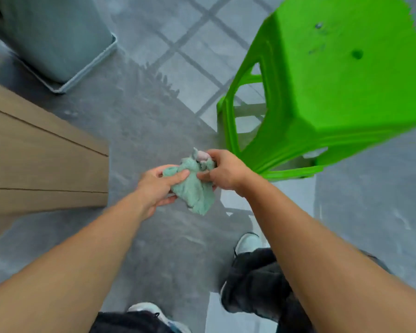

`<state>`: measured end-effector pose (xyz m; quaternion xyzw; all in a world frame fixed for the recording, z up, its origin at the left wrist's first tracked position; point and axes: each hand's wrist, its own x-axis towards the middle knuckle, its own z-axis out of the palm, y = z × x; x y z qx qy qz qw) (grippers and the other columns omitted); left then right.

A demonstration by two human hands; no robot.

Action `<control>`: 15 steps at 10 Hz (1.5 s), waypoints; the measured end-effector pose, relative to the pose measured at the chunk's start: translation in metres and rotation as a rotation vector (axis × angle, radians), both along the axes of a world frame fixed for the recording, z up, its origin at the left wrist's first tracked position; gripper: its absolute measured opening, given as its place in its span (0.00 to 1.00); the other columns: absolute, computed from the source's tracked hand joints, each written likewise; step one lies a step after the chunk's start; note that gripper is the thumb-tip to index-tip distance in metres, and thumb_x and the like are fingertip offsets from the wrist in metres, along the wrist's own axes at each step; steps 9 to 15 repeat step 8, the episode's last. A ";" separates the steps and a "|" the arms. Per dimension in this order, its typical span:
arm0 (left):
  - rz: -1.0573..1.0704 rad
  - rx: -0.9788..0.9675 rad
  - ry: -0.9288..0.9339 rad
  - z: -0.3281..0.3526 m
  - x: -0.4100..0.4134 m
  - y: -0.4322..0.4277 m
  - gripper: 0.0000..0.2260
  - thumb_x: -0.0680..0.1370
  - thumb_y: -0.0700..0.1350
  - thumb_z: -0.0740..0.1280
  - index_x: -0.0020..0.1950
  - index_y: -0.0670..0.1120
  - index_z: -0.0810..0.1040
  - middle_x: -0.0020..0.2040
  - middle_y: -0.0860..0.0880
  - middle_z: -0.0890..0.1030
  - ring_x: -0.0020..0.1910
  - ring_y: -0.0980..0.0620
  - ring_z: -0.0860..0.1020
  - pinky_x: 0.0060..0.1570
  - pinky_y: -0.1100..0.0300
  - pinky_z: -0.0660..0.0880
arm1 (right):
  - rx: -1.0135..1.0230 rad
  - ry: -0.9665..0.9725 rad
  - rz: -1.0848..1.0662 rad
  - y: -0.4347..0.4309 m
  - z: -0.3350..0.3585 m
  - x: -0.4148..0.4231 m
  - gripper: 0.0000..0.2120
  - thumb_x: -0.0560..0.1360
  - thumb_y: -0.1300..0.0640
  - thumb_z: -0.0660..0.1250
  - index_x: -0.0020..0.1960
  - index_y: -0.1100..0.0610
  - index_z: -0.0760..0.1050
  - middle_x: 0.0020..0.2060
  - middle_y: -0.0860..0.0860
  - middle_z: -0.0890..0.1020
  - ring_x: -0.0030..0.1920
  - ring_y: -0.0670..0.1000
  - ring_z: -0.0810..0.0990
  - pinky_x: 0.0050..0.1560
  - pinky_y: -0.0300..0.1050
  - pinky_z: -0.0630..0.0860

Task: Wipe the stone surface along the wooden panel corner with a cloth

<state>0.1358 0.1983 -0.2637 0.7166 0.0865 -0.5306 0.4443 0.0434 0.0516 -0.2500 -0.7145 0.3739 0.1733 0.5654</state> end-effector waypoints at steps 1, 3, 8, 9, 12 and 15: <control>-0.042 0.036 0.023 0.103 -0.018 -0.034 0.12 0.70 0.49 0.76 0.52 0.53 0.80 0.45 0.52 0.84 0.42 0.53 0.81 0.42 0.59 0.77 | -0.006 -0.005 -0.181 -0.024 0.099 -0.036 0.18 0.67 0.68 0.71 0.56 0.60 0.78 0.48 0.63 0.84 0.47 0.64 0.84 0.47 0.63 0.82; -0.114 -0.068 0.101 0.215 -0.032 -0.137 0.17 0.71 0.37 0.74 0.56 0.51 0.79 0.49 0.49 0.84 0.42 0.52 0.82 0.36 0.61 0.81 | -0.055 -0.005 -0.468 -0.099 0.202 -0.079 0.25 0.66 0.69 0.70 0.61 0.59 0.74 0.57 0.61 0.82 0.58 0.64 0.80 0.60 0.64 0.76; -0.199 -0.123 -0.162 0.178 -0.072 -0.213 0.45 0.70 0.23 0.61 0.80 0.57 0.56 0.79 0.42 0.65 0.74 0.43 0.71 0.62 0.52 0.75 | -0.398 0.106 -0.608 -0.157 0.170 -0.139 0.41 0.69 0.59 0.70 0.78 0.49 0.56 0.78 0.59 0.55 0.76 0.57 0.58 0.73 0.46 0.58; -0.199 -0.123 -0.162 0.178 -0.072 -0.213 0.45 0.70 0.23 0.61 0.80 0.57 0.56 0.79 0.42 0.65 0.74 0.43 0.71 0.62 0.52 0.75 | -0.398 0.106 -0.608 -0.157 0.170 -0.139 0.41 0.69 0.59 0.70 0.78 0.49 0.56 0.78 0.59 0.55 0.76 0.57 0.58 0.73 0.46 0.58; -0.199 -0.123 -0.162 0.178 -0.072 -0.213 0.45 0.70 0.23 0.61 0.80 0.57 0.56 0.79 0.42 0.65 0.74 0.43 0.71 0.62 0.52 0.75 | -0.398 0.106 -0.608 -0.157 0.170 -0.139 0.41 0.69 0.59 0.70 0.78 0.49 0.56 0.78 0.59 0.55 0.76 0.57 0.58 0.73 0.46 0.58; -0.199 -0.123 -0.162 0.178 -0.072 -0.213 0.45 0.70 0.23 0.61 0.80 0.57 0.56 0.79 0.42 0.65 0.74 0.43 0.71 0.62 0.52 0.75 | -0.398 0.106 -0.608 -0.157 0.170 -0.139 0.41 0.69 0.59 0.70 0.78 0.49 0.56 0.78 0.59 0.55 0.76 0.57 0.58 0.73 0.46 0.58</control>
